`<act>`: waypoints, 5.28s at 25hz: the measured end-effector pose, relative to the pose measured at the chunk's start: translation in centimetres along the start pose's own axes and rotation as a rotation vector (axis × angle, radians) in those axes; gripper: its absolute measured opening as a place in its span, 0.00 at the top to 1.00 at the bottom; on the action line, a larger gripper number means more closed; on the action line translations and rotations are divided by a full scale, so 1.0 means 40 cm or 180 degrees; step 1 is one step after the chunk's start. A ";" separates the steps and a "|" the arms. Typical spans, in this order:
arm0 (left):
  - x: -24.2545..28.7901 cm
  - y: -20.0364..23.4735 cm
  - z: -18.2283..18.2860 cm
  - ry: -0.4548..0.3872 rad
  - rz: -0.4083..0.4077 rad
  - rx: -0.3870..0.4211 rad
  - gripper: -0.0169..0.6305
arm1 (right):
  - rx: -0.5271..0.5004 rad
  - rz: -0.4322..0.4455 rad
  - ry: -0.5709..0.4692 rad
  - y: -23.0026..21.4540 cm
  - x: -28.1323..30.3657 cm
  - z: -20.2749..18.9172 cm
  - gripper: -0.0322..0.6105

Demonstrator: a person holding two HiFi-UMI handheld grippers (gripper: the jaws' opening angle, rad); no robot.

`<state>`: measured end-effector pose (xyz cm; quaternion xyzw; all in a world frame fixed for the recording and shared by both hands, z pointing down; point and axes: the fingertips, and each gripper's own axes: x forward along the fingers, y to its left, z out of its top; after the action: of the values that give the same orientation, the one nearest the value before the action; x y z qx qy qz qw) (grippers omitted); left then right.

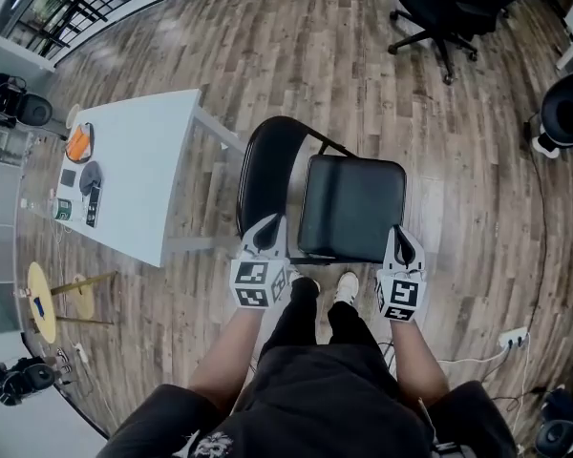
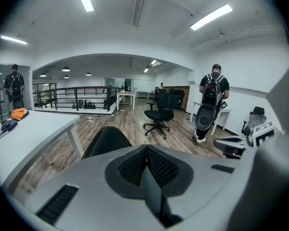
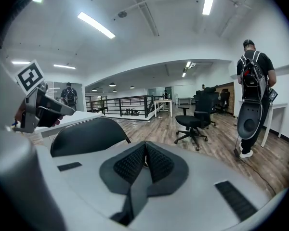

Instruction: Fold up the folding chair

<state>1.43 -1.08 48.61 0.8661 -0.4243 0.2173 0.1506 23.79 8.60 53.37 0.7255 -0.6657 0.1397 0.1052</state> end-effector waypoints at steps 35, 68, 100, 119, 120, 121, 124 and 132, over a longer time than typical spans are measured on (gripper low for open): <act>0.139 0.348 -0.235 0.1205 0.0248 -0.0349 0.48 | 0.1572 0.0712 0.2403 -0.180 0.218 -0.931 0.45; 0.241 0.291 -0.346 0.1286 -0.0350 -0.0758 0.78 | 0.2796 0.1792 0.2583 -0.116 0.329 -1.162 0.37; 0.060 0.322 -0.085 0.1097 -0.0281 -0.0780 0.84 | 0.2861 0.2071 0.2425 0.160 0.233 -0.674 0.37; -0.081 0.454 0.057 0.0964 -0.0167 -0.0731 0.84 | 0.2844 0.3051 0.2119 0.585 0.202 -0.267 0.38; -0.086 0.461 0.061 0.0958 -0.0164 -0.0725 0.84 | 0.2824 0.3119 0.2118 0.609 0.201 -0.254 0.39; -0.092 0.467 0.065 0.0953 -0.0159 -0.0715 0.84 | 0.2786 0.3192 0.2122 0.632 0.201 -0.241 0.39; -0.109 0.485 0.075 0.0947 -0.0133 -0.0678 0.84 | 0.2588 0.3475 0.2186 0.712 0.201 -0.209 0.41; -0.143 0.565 0.092 0.0945 -0.0059 -0.0637 0.84 | 0.2177 0.3894 0.2302 0.907 0.237 -0.156 0.45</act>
<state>-18.87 -12.33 44.29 0.8090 -0.4089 0.2981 0.2990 -11.98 -1.49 61.26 0.1321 -0.7912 0.5971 -0.0093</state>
